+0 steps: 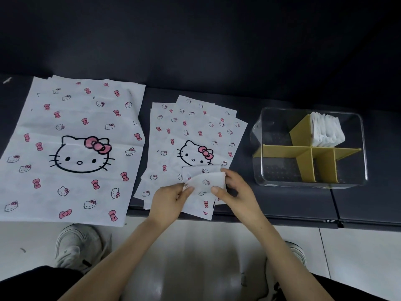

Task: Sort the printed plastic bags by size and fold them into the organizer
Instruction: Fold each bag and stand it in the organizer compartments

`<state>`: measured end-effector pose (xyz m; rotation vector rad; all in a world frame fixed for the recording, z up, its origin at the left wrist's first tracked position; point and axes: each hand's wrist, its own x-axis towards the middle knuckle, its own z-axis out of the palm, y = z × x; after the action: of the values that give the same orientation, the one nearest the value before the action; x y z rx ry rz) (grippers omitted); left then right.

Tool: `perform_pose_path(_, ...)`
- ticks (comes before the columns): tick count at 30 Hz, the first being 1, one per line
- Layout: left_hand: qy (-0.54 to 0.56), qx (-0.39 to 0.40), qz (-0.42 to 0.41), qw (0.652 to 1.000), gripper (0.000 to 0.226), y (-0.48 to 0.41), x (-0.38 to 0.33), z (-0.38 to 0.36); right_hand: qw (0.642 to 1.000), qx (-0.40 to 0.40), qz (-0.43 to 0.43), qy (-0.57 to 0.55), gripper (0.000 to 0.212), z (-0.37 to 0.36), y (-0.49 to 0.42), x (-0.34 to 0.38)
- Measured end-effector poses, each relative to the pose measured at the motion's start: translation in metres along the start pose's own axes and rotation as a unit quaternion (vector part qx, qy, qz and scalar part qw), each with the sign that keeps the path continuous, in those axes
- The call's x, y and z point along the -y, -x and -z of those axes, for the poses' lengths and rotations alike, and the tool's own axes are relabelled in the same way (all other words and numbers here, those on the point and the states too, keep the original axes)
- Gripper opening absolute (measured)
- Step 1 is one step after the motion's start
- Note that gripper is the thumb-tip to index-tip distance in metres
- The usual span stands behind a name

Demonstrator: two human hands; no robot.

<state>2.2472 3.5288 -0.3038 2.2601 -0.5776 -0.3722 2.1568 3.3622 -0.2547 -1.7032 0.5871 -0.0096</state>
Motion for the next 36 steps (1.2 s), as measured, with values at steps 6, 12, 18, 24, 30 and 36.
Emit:
perform_pose_path(6, 0.056, 0.025, 0.075, 0.995, 0.039, -0.003, -0.01, 0.005, 0.98, -0.075, -0.035, 0.18, 0.037, -0.007, -0.036, -0.016)
perform_pose_path(12, 0.068, -0.125, 0.145, 0.979, 0.013, -0.006, -0.019, -0.008, 0.97, -0.078, -0.056, 0.224, 0.047, -0.01, -0.044, -0.012)
perform_pose_path(18, -0.067, -0.177, 0.067, 0.98, 0.016, -0.013, -0.015, -0.024, 0.957, -0.084, -0.057, 0.271, 0.047, -0.013, -0.043, -0.011)
perform_pose_path(24, -0.304, -0.219, -0.119, 0.919, 0.023, -0.024, 0.005, -0.032, 0.959, -0.068, -0.059, 0.269, 0.048, -0.012, -0.044, -0.008)
perform_pose_path(30, -0.281, -0.159, -0.183, 0.928, 0.04, -0.028, 0.025, -0.028, 0.957, -0.063, -0.065, 0.277, 0.05, -0.01, -0.046, -0.006)
perform_pose_path(36, -0.25, -0.08, -0.134, 0.956, 0.048, -0.018, 0.017, -0.011, 0.951, -0.058, -0.065, 0.297, 0.048, -0.013, -0.047, -0.006)
